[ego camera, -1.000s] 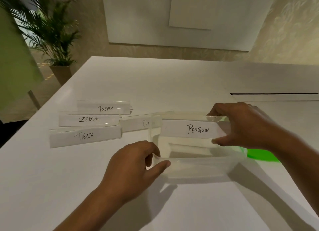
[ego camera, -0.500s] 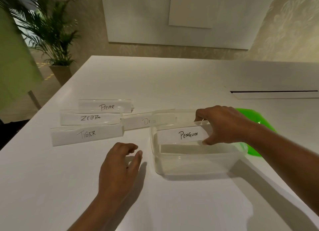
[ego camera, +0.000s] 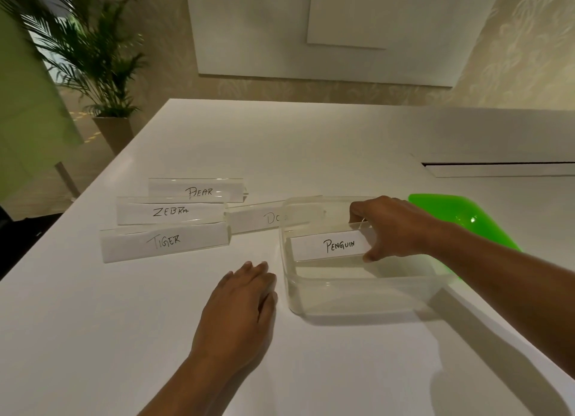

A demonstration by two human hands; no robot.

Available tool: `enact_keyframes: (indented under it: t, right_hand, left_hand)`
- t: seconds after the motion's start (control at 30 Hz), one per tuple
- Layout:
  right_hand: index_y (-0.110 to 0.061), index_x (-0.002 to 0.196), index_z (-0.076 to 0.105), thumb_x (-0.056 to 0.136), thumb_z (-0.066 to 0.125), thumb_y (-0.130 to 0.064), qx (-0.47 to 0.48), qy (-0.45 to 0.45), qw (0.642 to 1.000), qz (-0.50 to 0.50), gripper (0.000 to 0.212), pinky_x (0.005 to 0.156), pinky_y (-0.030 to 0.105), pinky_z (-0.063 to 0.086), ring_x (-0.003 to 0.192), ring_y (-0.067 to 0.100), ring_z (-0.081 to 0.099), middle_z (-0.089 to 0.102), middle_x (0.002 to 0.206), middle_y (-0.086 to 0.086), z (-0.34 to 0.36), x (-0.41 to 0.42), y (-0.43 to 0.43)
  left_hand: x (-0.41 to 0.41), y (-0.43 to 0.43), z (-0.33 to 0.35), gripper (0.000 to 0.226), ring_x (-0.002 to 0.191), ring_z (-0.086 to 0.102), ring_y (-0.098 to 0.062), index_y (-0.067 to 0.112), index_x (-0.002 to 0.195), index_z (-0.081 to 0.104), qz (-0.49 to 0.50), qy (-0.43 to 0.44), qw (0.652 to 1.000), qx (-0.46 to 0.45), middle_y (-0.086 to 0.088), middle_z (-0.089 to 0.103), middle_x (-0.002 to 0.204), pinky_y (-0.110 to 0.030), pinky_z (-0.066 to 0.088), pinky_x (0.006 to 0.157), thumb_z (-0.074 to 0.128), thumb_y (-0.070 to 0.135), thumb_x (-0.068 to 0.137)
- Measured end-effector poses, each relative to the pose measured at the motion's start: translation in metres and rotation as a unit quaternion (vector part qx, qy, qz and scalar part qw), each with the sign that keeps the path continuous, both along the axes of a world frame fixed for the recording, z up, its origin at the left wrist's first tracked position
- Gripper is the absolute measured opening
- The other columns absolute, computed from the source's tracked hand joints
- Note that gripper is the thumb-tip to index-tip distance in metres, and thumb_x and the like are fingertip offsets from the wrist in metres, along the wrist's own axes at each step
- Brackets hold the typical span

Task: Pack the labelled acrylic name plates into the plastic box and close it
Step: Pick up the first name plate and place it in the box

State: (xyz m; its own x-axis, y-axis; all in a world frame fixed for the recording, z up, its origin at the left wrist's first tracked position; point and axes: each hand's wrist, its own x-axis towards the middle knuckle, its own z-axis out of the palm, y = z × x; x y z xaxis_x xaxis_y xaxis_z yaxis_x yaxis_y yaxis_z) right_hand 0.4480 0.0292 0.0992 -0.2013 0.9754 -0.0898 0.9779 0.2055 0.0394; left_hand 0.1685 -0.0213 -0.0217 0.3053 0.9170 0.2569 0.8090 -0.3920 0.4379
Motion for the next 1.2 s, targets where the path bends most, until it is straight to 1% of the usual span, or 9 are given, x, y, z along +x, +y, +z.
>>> enact_keyframes:
  t: [0.13,0.27,0.33,0.43,0.57,0.77,0.93,1.0,1.2]
  right_hand:
    - [-0.027,0.102,0.051,0.054,0.089,-0.041,-0.009,0.002,1.0,-0.004,0.062,0.061,0.032,0.036,0.085,0.018,0.051,0.059,0.099,-0.009,-0.007,0.002,0.004]
    - [-0.029,0.115,0.055,0.053,0.091,-0.04,-0.042,0.016,0.999,-0.004,0.072,0.076,0.035,0.047,0.098,0.019,0.055,0.061,0.111,-0.008,-0.013,0.004,0.007]
    - [-0.028,0.122,0.057,0.055,0.09,-0.04,-0.048,0.017,0.999,0.0,0.076,0.083,0.036,0.047,0.105,0.019,0.055,0.06,0.115,-0.007,-0.014,0.005,0.009]
    - [-0.027,0.124,0.058,0.056,0.09,-0.041,-0.05,0.01,0.999,0.004,0.076,0.085,0.035,0.046,0.109,0.018,0.054,0.06,0.116,-0.007,-0.015,0.005,0.01]
    - [-0.028,0.122,0.058,0.057,0.088,-0.044,-0.042,-0.004,0.999,0.006,0.073,0.084,0.036,0.047,0.108,0.018,0.054,0.06,0.115,-0.009,-0.019,0.005,0.01]
    - [-0.03,0.113,0.058,0.055,0.088,-0.044,-0.044,-0.001,0.999,0.003,0.067,0.079,0.036,0.049,0.098,0.017,0.055,0.061,0.108,-0.009,-0.022,0.005,0.011]
    - [-0.026,0.107,0.064,0.06,0.09,-0.027,-0.055,0.035,0.998,-0.018,0.053,0.079,0.035,0.049,0.095,0.019,0.059,0.064,0.104,-0.007,-0.024,0.009,0.012]
    - [-0.025,0.108,0.065,0.062,0.089,-0.025,-0.055,0.04,0.998,-0.018,0.051,0.08,0.036,0.05,0.094,0.02,0.059,0.065,0.104,-0.005,-0.024,0.01,0.012]
    - [-0.025,0.11,0.068,0.064,0.088,-0.024,-0.052,0.043,0.997,-0.025,0.051,0.082,0.035,0.05,0.094,0.019,0.06,0.067,0.106,-0.004,-0.024,0.011,0.011]
  left_hand:
    - [-0.001,0.002,-0.002,0.059,0.14,0.035,-0.01,0.027,0.13,0.059,0.003,0.006,1.0,-0.002,0.009,0.049,0.146,-0.027,0.017,0.114,0.023,0.047,0.088]
    - [-0.003,0.004,-0.004,0.06,0.14,0.035,-0.01,0.028,0.131,0.058,0.005,0.014,1.0,-0.009,0.01,0.048,0.146,-0.029,0.019,0.115,0.023,0.051,0.088]
    - [-0.002,0.004,-0.004,0.062,0.141,0.033,-0.008,0.029,0.132,0.057,0.005,0.017,1.0,-0.013,0.012,0.046,0.147,-0.028,0.018,0.116,0.021,0.053,0.087]
    - [-0.002,0.004,-0.004,0.058,0.14,0.034,-0.008,0.029,0.132,0.058,0.009,0.017,1.0,-0.012,0.012,0.047,0.147,-0.027,0.017,0.114,0.026,0.053,0.089]
    - [-0.003,0.005,-0.006,0.05,0.14,0.034,-0.008,0.03,0.131,0.058,0.007,0.019,1.0,-0.016,0.013,0.047,0.147,-0.028,0.018,0.115,0.035,0.048,0.091]
    - [-0.003,0.005,-0.006,0.049,0.14,0.035,-0.008,0.029,0.131,0.059,0.008,0.014,1.0,-0.015,0.012,0.047,0.146,-0.029,0.019,0.115,0.037,0.048,0.091]
    - [-0.003,0.005,-0.007,0.056,0.14,0.034,-0.007,0.03,0.13,0.059,0.005,0.008,1.0,-0.011,0.013,0.047,0.146,-0.028,0.02,0.115,0.028,0.054,0.09]
    - [-0.004,0.005,-0.007,0.06,0.14,0.034,-0.007,0.03,0.129,0.059,0.005,0.004,1.0,-0.01,0.013,0.048,0.146,-0.028,0.02,0.115,0.026,0.056,0.088]
    - [-0.003,0.005,-0.006,0.05,0.14,0.034,-0.007,0.029,0.131,0.059,0.006,0.0,1.0,-0.016,0.013,0.047,0.146,-0.029,0.021,0.116,0.037,0.049,0.091]
